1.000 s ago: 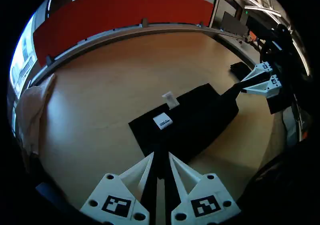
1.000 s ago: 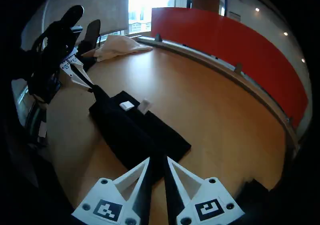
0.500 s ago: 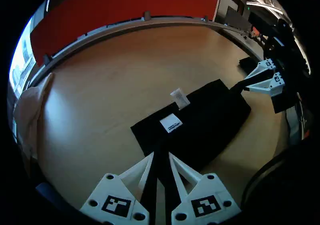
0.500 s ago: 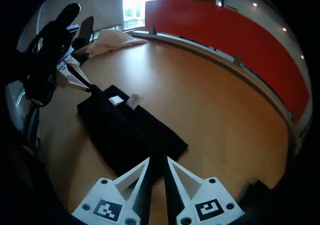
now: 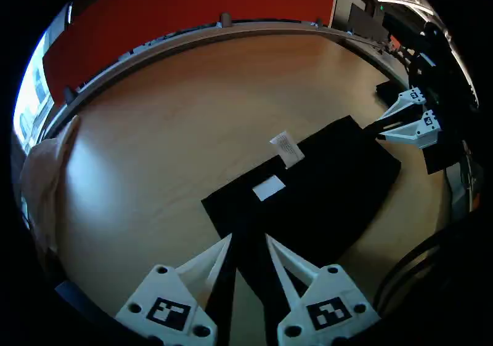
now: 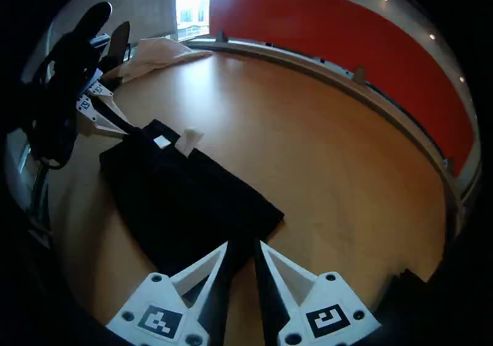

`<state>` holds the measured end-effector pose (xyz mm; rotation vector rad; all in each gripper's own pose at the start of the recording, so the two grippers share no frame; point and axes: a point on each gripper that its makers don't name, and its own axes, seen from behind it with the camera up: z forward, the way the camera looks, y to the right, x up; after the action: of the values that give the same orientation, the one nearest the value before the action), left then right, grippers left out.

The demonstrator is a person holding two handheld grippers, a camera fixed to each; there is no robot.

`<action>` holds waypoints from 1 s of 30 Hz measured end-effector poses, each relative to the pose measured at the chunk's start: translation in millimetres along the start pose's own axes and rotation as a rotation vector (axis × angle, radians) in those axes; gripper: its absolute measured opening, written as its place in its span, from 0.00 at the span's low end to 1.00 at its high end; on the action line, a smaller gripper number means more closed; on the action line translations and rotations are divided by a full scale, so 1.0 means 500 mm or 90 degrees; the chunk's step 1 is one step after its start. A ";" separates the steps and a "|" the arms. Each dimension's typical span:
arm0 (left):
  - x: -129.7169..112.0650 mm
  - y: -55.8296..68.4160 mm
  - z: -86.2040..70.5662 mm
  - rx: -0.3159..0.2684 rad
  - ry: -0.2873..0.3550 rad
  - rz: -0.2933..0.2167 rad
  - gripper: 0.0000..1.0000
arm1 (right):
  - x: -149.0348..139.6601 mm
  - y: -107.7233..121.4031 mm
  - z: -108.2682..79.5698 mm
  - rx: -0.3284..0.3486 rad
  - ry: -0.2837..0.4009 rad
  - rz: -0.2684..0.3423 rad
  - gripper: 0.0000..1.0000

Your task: Fold towel

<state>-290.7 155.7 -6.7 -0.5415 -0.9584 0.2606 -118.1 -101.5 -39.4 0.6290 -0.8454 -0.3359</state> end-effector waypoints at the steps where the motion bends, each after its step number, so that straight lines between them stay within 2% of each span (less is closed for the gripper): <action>1: 0.000 -0.002 0.002 0.002 0.000 0.002 0.25 | 0.000 0.001 0.001 -0.001 0.000 0.001 0.26; 7: 0.001 -0.013 0.007 0.010 0.000 0.011 0.35 | -0.001 0.012 0.009 -0.014 -0.001 0.007 0.40; 15: 0.008 -0.024 0.012 0.016 0.000 0.017 0.39 | 0.005 0.025 0.011 -0.022 0.001 0.013 0.54; 21: 0.020 -0.033 0.016 0.025 0.003 0.027 0.48 | 0.012 0.040 0.014 -0.035 0.004 0.020 0.64; 23: 0.024 -0.037 0.016 0.029 0.004 0.029 0.65 | 0.016 0.047 0.016 -0.040 0.005 0.026 0.67; 25: 0.028 -0.041 0.017 0.031 0.006 0.030 0.72 | 0.020 0.055 0.017 -0.048 0.008 0.030 0.70; 27: 0.032 -0.046 0.017 0.034 0.007 0.031 0.75 | 0.025 0.061 0.018 -0.054 0.011 0.033 0.74; 30: 0.039 -0.054 0.017 0.041 0.010 0.031 0.81 | 0.031 0.067 0.019 -0.058 0.014 0.033 0.75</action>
<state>-287.5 144.4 25.5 -0.5080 -0.9193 0.3292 -114.6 -86.9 -4.3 0.5240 -0.8193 -0.3186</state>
